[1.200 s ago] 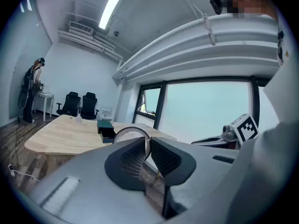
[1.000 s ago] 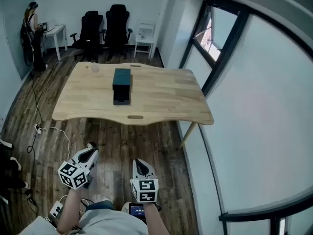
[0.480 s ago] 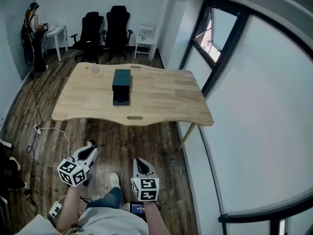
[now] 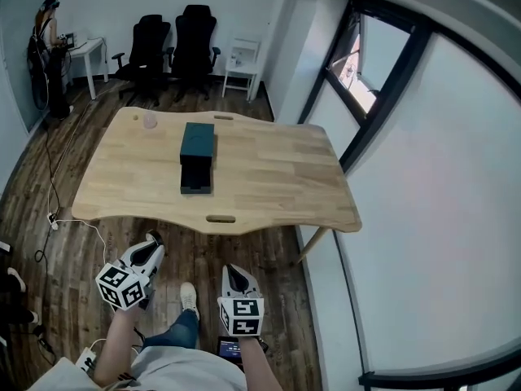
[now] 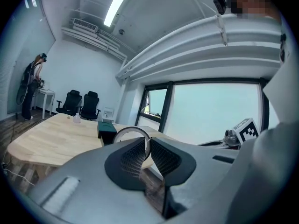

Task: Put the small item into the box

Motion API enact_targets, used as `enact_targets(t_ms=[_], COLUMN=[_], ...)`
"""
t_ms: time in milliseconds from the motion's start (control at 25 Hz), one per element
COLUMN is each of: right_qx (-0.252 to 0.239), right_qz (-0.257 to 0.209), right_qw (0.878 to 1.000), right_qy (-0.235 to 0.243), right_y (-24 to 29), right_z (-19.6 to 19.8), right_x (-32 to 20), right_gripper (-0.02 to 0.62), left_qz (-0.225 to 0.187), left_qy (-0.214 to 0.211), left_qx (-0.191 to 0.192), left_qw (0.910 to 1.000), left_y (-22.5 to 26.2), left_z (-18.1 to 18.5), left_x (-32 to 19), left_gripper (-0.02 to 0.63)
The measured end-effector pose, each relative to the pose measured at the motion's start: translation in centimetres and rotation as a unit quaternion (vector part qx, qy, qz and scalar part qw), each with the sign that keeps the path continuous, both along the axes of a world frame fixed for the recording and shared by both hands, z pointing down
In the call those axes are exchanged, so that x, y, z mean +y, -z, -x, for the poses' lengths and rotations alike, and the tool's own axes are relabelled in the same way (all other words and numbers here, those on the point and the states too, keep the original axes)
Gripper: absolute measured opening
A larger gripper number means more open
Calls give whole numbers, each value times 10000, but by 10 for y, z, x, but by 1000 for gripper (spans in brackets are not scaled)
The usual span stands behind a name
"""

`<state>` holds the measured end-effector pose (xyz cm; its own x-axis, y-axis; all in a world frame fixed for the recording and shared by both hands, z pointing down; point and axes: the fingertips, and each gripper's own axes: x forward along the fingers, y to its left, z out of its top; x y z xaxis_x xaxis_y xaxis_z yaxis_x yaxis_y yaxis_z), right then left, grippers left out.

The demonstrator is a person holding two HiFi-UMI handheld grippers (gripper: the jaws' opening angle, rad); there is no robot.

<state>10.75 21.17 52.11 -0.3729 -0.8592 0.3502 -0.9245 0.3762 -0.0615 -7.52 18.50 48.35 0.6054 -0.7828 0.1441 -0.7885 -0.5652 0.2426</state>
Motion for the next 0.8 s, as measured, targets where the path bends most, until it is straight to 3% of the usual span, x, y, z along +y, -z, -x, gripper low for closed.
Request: enact_targets(t_ms=[200,480,680,800], right_qx=[106,114,139,159], right_qz=[128,192,229,288], right_qw=[9998,9994,9988,9985], right_qy=[-89,-271,-408,-439], right_y=[-5,1,-4,-10], right_z=[2,23,30,38], right_x=[-108,-260,-333,-352], right_gripper=[5,5,5,5], left_qz=[92,71,159,232], left_qy=[-134,-144,-367,-507], left_qx=[-9,62,-101,115], left_qw=[9999,9999,9992,9984], left_y=[-7,8,-2,-10], left_z=[-2,28,28,27], left_x=[-110,-278,-346,-359], left_gripper=[40,40,40,40])
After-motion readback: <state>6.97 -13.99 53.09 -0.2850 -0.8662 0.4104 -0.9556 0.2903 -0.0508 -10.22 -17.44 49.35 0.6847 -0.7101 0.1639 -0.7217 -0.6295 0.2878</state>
